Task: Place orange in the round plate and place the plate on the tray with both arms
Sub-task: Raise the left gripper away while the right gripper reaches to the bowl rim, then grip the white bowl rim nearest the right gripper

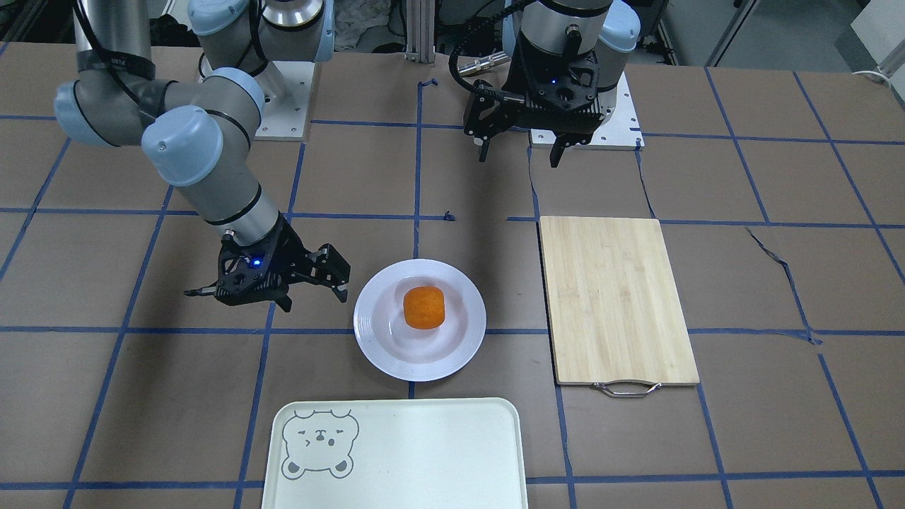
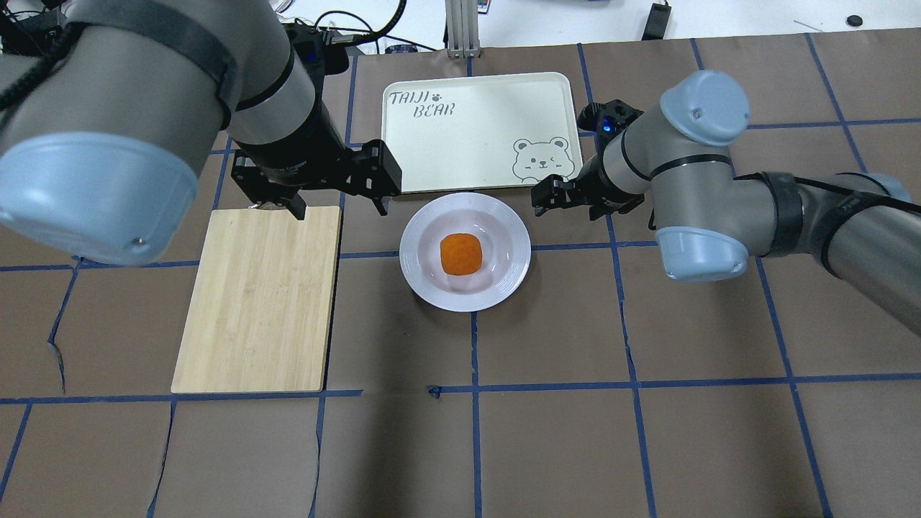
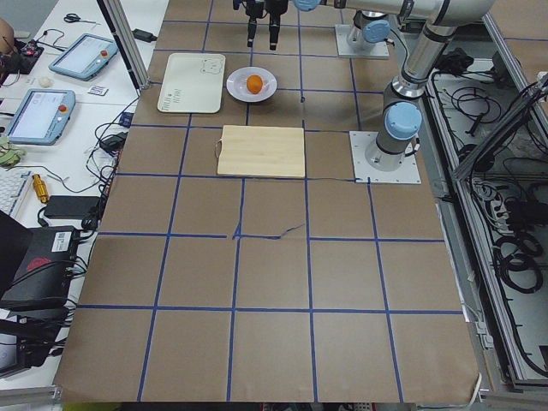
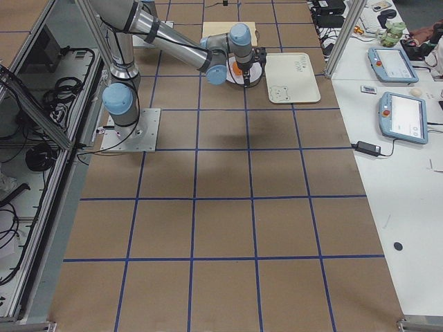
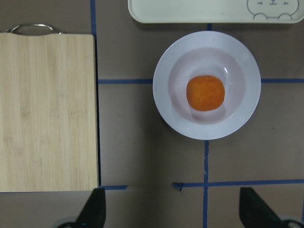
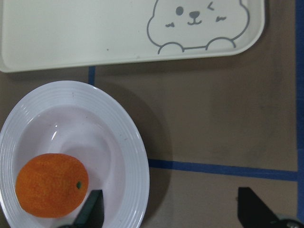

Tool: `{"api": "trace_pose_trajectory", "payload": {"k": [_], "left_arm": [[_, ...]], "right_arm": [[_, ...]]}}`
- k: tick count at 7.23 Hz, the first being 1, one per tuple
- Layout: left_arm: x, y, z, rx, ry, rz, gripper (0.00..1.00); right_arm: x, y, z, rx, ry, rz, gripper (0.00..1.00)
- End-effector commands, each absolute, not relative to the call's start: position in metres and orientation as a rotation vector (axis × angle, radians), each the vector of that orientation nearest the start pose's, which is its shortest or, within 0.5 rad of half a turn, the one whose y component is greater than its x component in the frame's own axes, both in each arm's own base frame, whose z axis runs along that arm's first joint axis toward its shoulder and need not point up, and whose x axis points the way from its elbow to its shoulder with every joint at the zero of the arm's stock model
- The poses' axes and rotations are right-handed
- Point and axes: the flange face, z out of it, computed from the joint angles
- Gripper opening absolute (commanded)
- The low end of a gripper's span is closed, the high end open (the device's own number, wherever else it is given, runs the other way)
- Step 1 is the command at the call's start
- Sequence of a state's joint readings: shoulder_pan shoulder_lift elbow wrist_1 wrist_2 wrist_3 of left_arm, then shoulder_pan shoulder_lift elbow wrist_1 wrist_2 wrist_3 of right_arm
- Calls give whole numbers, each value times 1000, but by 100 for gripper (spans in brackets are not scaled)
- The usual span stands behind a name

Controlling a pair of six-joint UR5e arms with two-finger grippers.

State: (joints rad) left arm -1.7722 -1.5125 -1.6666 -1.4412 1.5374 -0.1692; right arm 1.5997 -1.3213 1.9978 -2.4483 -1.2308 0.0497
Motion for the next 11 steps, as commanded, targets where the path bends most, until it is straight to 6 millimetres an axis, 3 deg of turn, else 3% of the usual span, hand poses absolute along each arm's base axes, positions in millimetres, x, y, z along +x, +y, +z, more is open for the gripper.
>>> {"api": "trace_pose_trajectory", "payload": {"k": [1, 2, 3, 4, 6, 8, 9, 11], "left_arm": [[-181, -458, 500, 0, 3157, -219, 100], [-151, -479, 521, -106, 3225, -205, 100], [-152, -477, 521, -111, 3260, -185, 100], [-151, -466, 515, -110, 3256, -163, 100], [-139, -463, 515, -35, 3127, -176, 100], [-141, -458, 518, -50, 3150, -137, 100], [-141, -459, 519, -67, 3156, -140, 100], [-139, -458, 519, -72, 3153, -137, 100]], "right_arm": [[201, -523, 217, -3, 2708, -207, 100], [217, -514, 206, -29, 2703, -221, 100], [216, -515, 190, -36, 2714, -196, 100], [216, -515, 187, -24, 2714, -185, 100], [217, -518, 165, -3, 2715, -126, 90], [224, -520, 160, 127, 2710, -87, 87], [224, -518, 159, 129, 2711, -80, 76], [232, -515, 160, 126, 2705, -71, 43]]}}
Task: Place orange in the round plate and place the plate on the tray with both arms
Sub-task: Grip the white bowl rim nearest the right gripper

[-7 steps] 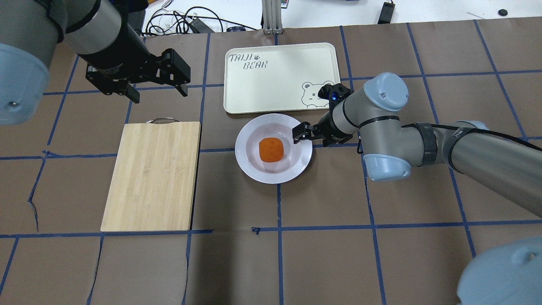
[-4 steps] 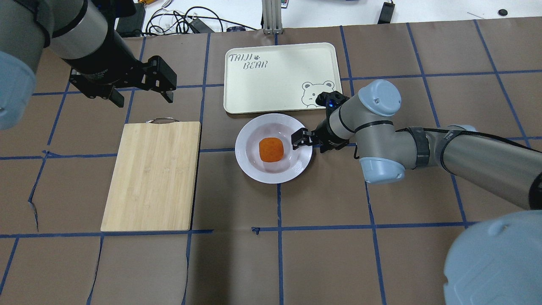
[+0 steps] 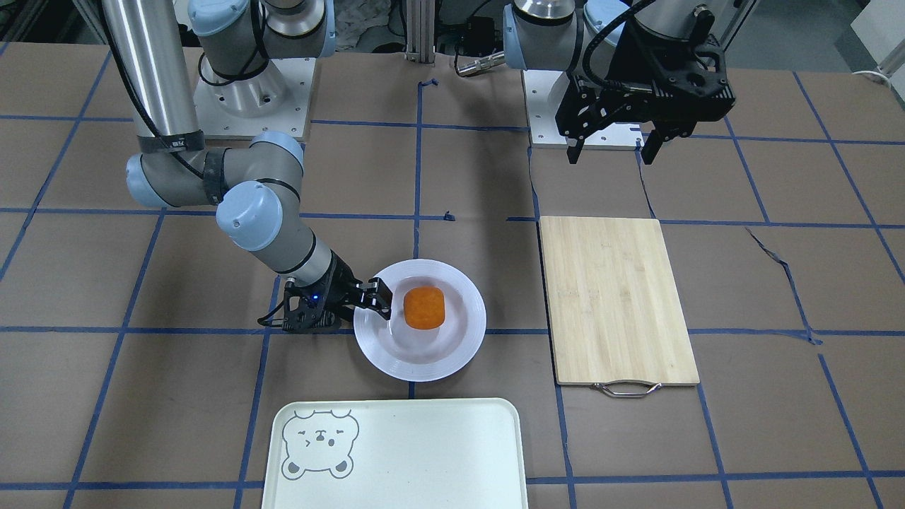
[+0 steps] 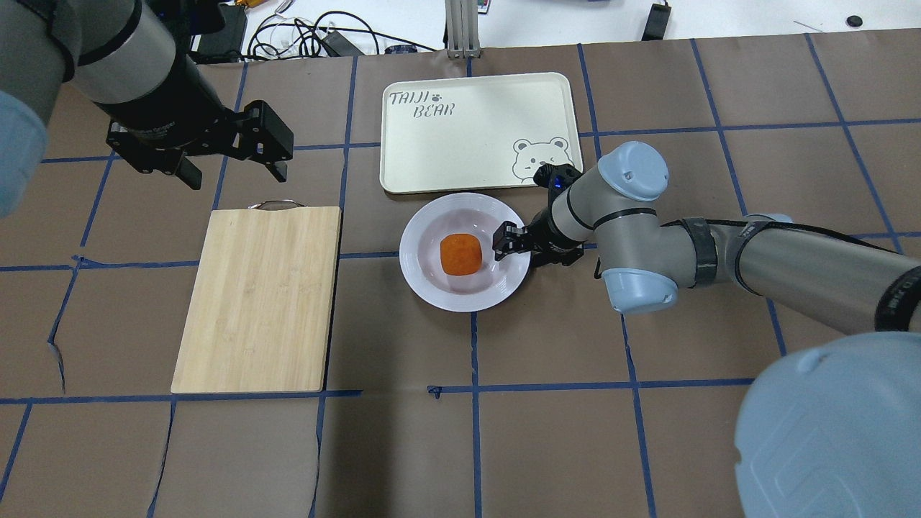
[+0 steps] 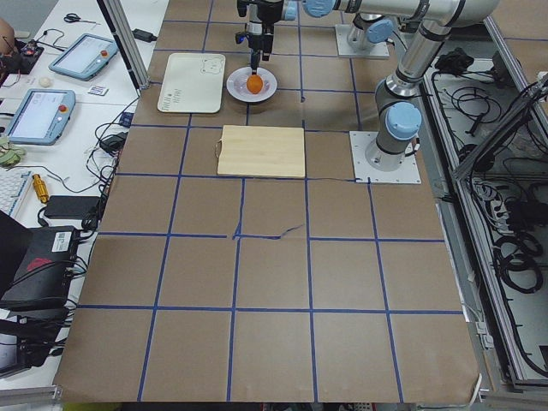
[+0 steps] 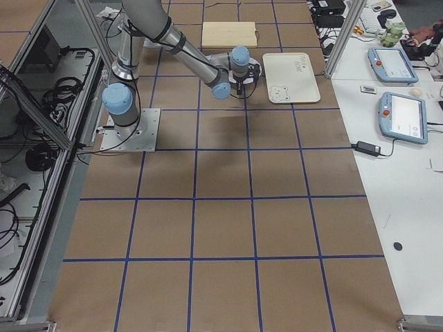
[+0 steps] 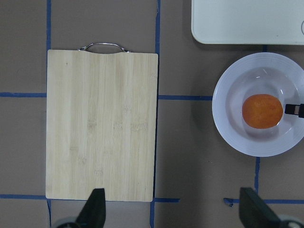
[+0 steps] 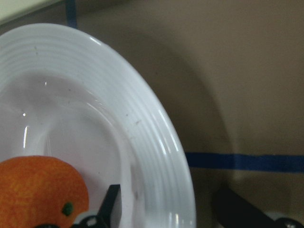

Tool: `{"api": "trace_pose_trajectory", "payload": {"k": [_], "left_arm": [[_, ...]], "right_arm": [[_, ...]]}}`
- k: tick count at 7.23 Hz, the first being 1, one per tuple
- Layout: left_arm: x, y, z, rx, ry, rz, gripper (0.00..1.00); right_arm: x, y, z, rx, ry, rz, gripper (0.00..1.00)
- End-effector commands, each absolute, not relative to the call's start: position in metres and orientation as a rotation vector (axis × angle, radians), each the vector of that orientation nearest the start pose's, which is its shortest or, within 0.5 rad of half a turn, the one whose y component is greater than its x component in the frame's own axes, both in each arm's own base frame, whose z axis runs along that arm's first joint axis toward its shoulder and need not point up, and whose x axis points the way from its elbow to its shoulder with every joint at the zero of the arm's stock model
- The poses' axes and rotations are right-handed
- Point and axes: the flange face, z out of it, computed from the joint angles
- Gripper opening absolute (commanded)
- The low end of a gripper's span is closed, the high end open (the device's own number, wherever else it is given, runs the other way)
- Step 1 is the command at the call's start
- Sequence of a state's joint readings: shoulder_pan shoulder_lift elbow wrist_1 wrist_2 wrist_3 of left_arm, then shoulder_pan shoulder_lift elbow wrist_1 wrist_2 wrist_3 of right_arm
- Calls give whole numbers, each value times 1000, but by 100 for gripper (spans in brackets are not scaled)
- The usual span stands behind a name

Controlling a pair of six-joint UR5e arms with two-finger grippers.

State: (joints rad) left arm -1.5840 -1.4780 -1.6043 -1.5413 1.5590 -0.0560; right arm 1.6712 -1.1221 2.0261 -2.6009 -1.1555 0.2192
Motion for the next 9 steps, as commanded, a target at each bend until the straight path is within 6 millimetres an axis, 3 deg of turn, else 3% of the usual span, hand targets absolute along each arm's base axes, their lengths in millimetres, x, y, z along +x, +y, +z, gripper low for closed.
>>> {"api": "trace_pose_trajectory", "payload": {"k": [1, 3, 5, 9], "left_arm": [[-141, -457, 517, -67, 3153, -132, 100], [-140, -456, 516, -69, 3158, -130, 100], [-139, -456, 519, -69, 3153, -140, 100], [-138, -453, 522, -67, 3153, -137, 100]], "right_arm": [[243, -512, 162, 146, 2704, -66, 38], [245, -512, 166, 153, 2702, -69, 22], [244, -522, 196, 144, 2705, -154, 14], [232, -537, 209, 345, 2656, -152, 10]]}}
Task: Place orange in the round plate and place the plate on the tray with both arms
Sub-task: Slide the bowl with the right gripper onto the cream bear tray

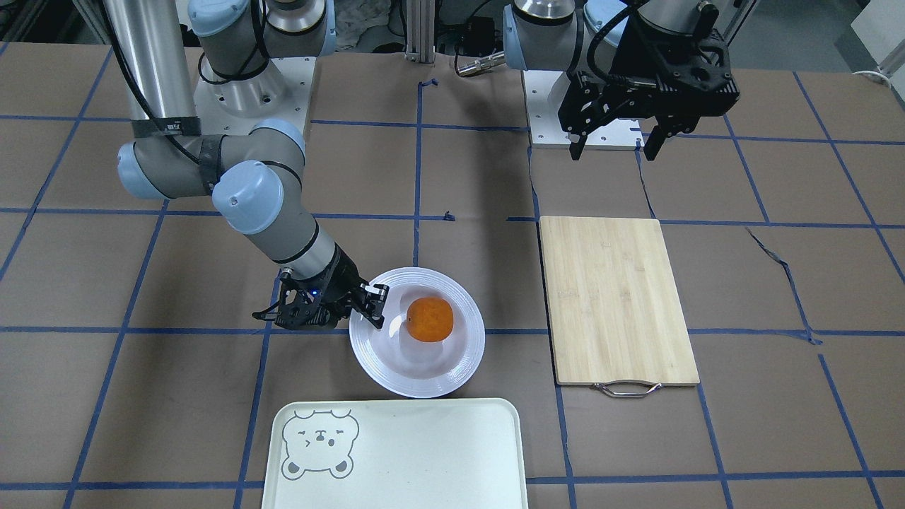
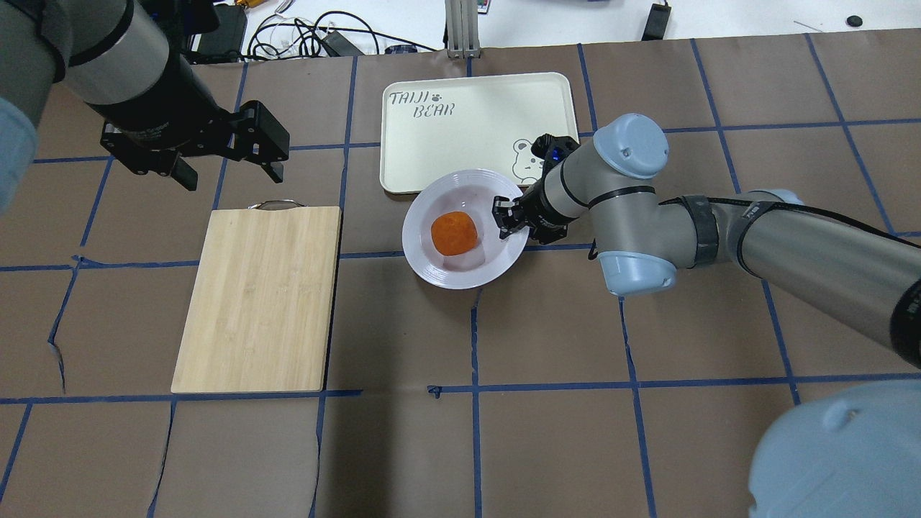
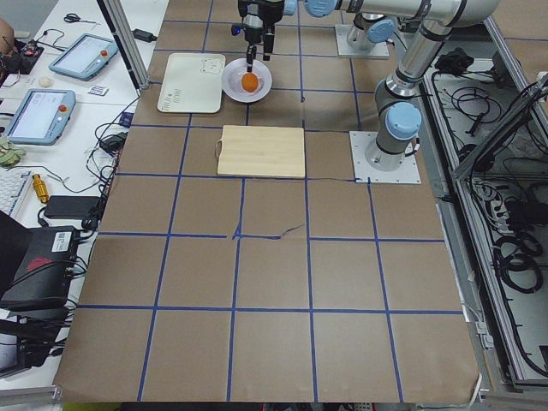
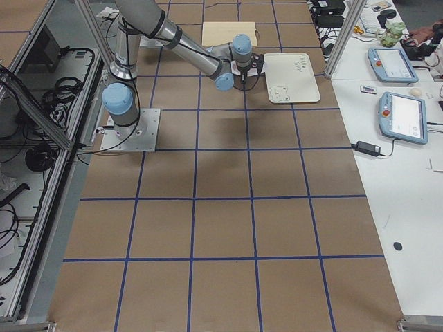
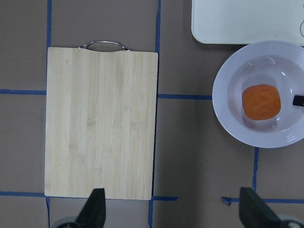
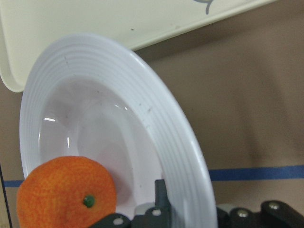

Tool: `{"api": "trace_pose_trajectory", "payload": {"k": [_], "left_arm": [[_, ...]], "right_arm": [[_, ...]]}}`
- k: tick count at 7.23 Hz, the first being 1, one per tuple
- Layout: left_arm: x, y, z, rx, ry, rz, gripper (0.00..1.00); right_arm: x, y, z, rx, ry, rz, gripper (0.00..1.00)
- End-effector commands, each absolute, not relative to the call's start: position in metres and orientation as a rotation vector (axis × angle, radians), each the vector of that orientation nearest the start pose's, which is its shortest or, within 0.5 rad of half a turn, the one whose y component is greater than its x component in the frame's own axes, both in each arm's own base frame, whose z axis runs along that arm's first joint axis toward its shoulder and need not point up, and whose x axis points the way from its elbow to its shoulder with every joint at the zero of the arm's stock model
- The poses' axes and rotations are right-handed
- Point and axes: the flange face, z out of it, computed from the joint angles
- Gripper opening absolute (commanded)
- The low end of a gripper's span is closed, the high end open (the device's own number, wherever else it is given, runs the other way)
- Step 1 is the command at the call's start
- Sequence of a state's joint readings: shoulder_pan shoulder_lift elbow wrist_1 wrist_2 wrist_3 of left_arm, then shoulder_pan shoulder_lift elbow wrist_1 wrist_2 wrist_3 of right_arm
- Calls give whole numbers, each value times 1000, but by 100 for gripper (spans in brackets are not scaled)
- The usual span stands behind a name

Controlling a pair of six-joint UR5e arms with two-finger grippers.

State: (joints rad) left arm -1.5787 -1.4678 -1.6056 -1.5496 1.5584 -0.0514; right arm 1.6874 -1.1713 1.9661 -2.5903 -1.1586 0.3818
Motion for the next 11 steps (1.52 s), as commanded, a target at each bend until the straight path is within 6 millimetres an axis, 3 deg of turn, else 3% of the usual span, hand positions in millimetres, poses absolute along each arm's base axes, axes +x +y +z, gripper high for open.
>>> {"api": "trace_pose_trajectory", "payload": {"k": [1, 3, 4, 5, 6, 7, 8, 9, 11], "left_arm": [[-138, -453, 522, -67, 3153, -137, 100], [-137, -453, 523, -62, 3152, -142, 100], [-137, -453, 523, -62, 3152, -142, 100], [-137, -453, 522, -60, 3152, -140, 100], [-137, -453, 522, -60, 3152, -140, 100], [-137, -453, 522, -57, 3152, -137, 100], [-137, -453, 522, -57, 3152, -137, 100], [-137, -453, 522, -57, 3152, -137, 100], [-137, -453, 521, -57, 3151, -135, 100]], "right_arm": [[220, -555, 224, 390, 2597, -178, 10], [214, -618, 267, 410, 2586, -212, 10], [216, -655, 267, 416, 2586, -221, 10], [219, -685, 240, 425, 2578, -197, 10], [220, -714, 232, 450, 2565, -214, 11], [222, -736, 224, 494, 2551, -221, 12], [221, -743, 207, 503, 2564, -208, 13], [220, -742, 204, 510, 2571, -201, 22], [214, -742, 194, 546, 2633, -213, 69]]}}
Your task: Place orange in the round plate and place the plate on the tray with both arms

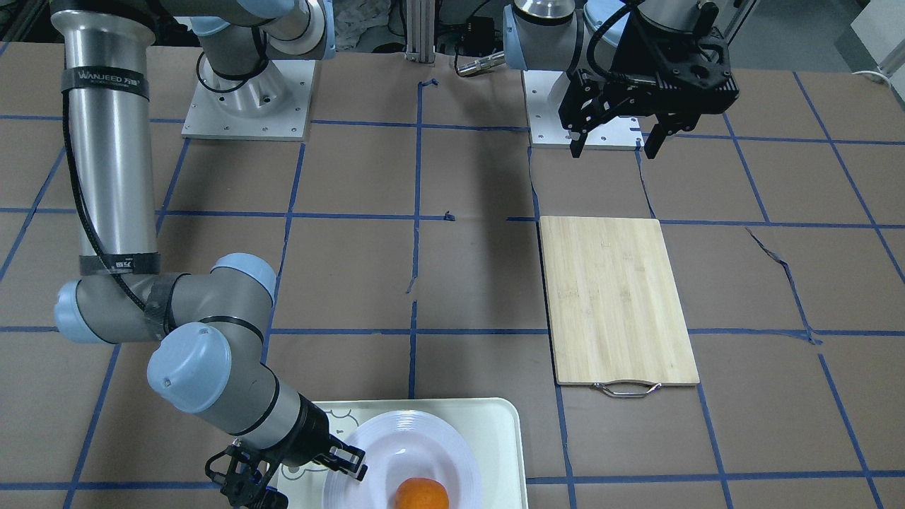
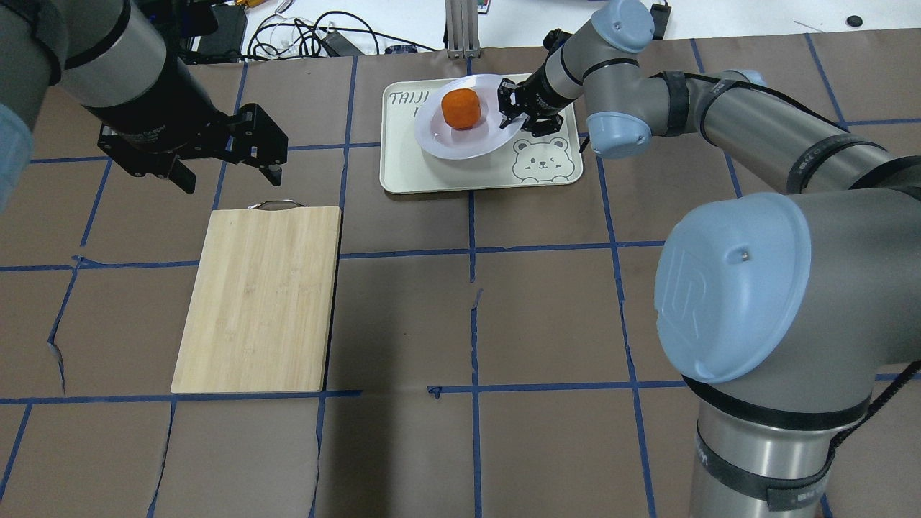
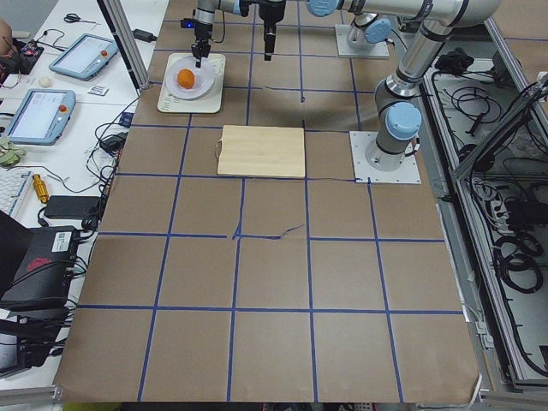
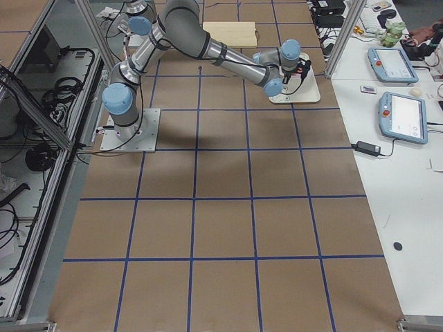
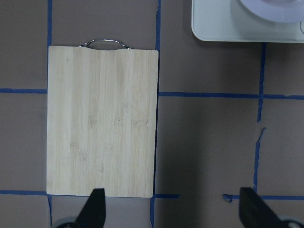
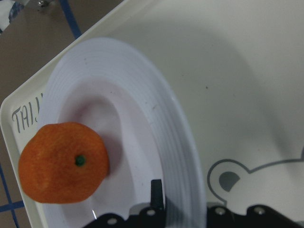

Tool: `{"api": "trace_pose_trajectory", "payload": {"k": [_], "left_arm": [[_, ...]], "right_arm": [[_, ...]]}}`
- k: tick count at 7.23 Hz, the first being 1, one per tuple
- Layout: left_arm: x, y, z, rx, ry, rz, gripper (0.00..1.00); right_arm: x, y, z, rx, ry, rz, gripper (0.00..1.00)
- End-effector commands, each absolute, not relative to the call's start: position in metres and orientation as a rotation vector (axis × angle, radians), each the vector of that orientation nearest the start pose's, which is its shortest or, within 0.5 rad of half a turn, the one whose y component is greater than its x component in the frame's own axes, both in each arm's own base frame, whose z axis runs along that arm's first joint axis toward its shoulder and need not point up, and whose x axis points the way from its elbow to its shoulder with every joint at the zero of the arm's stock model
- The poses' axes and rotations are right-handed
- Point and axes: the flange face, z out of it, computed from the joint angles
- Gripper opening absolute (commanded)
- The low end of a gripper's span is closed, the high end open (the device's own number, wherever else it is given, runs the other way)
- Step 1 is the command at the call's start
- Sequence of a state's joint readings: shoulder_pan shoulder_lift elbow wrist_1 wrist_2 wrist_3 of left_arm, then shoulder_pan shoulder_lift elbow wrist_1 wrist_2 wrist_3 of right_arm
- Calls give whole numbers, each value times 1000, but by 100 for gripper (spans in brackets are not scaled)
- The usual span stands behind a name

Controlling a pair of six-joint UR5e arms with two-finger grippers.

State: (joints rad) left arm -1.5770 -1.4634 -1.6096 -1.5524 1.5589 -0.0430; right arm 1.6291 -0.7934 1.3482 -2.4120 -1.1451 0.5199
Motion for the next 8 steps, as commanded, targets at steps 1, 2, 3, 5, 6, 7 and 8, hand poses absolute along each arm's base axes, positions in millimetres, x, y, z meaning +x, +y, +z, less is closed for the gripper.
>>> {"api": "trace_pose_trajectory", "payload": {"k": [1, 2, 3, 5, 6, 7, 8], "left_arm": [[-137, -453, 521, -57, 3151, -135, 100], [-137, -453, 521, -57, 3153, -135, 100], [-137, -452, 522, -55, 3151, -137, 100], [-137, -452, 522, -55, 3151, -137, 100], [-137, -452, 522, -57, 3151, -137, 100], [-137, -452, 522, -57, 3152, -137, 100], [-137, -452, 522, -57, 3152, -137, 100]], "right_arm": [[209, -742, 192, 547, 2682, -239, 95], [203, -744, 197, 536, 2731, -282, 100], [191, -746, 212, 452, 2837, -367, 100], [172, -728, 278, 425, 2995, -352, 100], [168, -714, 313, 431, 3037, -330, 100], [167, -696, 339, 430, 3056, -253, 100], [166, -676, 373, 429, 3092, -219, 100]]}}
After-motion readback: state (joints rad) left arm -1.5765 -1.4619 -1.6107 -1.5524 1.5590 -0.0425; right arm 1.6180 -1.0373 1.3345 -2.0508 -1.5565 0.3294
